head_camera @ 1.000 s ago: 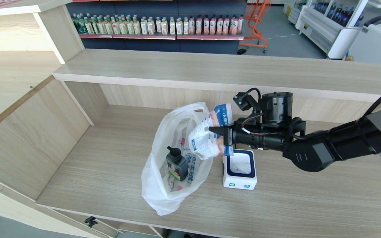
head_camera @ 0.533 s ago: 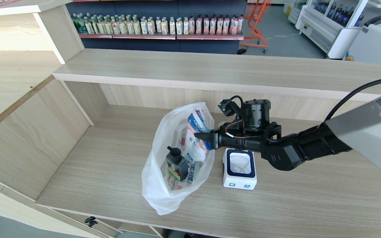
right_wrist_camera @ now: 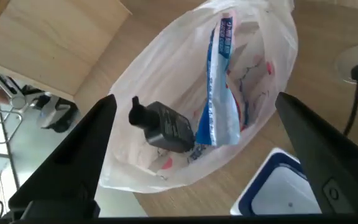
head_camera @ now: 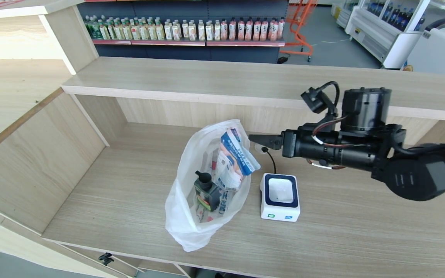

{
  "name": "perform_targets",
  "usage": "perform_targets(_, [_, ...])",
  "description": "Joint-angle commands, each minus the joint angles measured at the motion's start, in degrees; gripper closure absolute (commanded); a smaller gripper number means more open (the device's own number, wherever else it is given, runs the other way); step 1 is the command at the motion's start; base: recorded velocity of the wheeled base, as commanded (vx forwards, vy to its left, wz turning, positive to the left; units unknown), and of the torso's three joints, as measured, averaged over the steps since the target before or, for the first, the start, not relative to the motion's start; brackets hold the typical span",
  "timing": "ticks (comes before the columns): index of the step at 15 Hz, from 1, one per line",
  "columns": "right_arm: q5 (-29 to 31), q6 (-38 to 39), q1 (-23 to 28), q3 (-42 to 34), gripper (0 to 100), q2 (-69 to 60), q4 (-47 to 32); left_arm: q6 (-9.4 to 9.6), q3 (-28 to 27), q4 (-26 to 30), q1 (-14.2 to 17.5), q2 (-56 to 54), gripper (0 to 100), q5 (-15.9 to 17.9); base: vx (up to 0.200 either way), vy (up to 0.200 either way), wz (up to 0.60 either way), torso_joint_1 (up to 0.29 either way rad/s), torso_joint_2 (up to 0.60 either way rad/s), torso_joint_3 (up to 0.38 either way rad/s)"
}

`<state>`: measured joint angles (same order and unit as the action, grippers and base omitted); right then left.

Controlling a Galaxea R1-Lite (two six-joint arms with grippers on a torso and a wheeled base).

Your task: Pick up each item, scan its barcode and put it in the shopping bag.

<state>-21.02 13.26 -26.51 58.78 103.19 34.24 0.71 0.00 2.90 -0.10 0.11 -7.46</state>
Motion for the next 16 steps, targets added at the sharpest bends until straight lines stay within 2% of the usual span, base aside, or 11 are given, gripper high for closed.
perform_targets(1, [4.3,-8.4,9.3,-20.3,0,-25.8,-7.6,0.00,0.0,0.0,0.0,0.0,0,0.0,0.000,0.000,0.00,0.000,0.00,0.000])
perform_targets(3, [16.3,-10.2,15.0,-37.8,0,-41.8,-11.0,0.00,0.0,0.0,0.0,0.0,0,0.0,0.000,0.000,0.00,0.000,0.00,0.000])
perform_targets(4, [16.7,-10.4,16.8,-44.3,0,-50.1,-14.4,0.00,0.0,0.0,0.0,0.0,0,0.0,0.000,0.000,0.00,0.000,0.00,0.000])
perform_targets(6, [17.0,-10.4,19.4,-51.8,0,-66.9,-17.7,0.08,0.0,0.0,0.0,0.0,0,0.0,0.000,0.000,0.00,0.000,0.00,0.000])
perform_targets(9, [17.1,-11.4,23.0,-56.4,0,-83.4,-22.6,0.00,0.0,0.0,0.0,0.0,0,0.0,0.000,0.000,0.00,0.000,0.00,0.000])
perform_targets(10, [17.1,-13.6,26.9,-58.8,0,-94.1,-29.1,0.00,0.0,0.0,0.0,0.0,0,0.0,0.000,0.000,0.00,0.000,0.00,0.000])
perform_targets(11, [16.7,-13.6,28.3,-58.7,0,-99.3,-32.3,0.00,0.0,0.0,0.0,0.0,0,0.0,0.000,0.000,0.00,0.000,0.00,0.000])
perform_targets(13, [17.5,-18.3,26.3,-58.8,0,-103.2,-32.1,0.00,0.0,0.0,0.0,0.0,0,0.0,0.000,0.000,0.00,0.000,0.00,0.000])
perform_targets(15, [21.4,-17.0,26.3,-58.8,0,-103.2,-32.4,0.00,0.0,0.0,0.0,0.0,0,0.0,0.000,0.000,0.00,0.000,0.00,0.000])
perform_targets(16, [21.4,-16.8,26.3,-58.8,0,-103.2,-32.7,0.00,0.0,0.0,0.0,0.0,0,0.0,0.000,0.000,0.00,0.000,0.00,0.000])
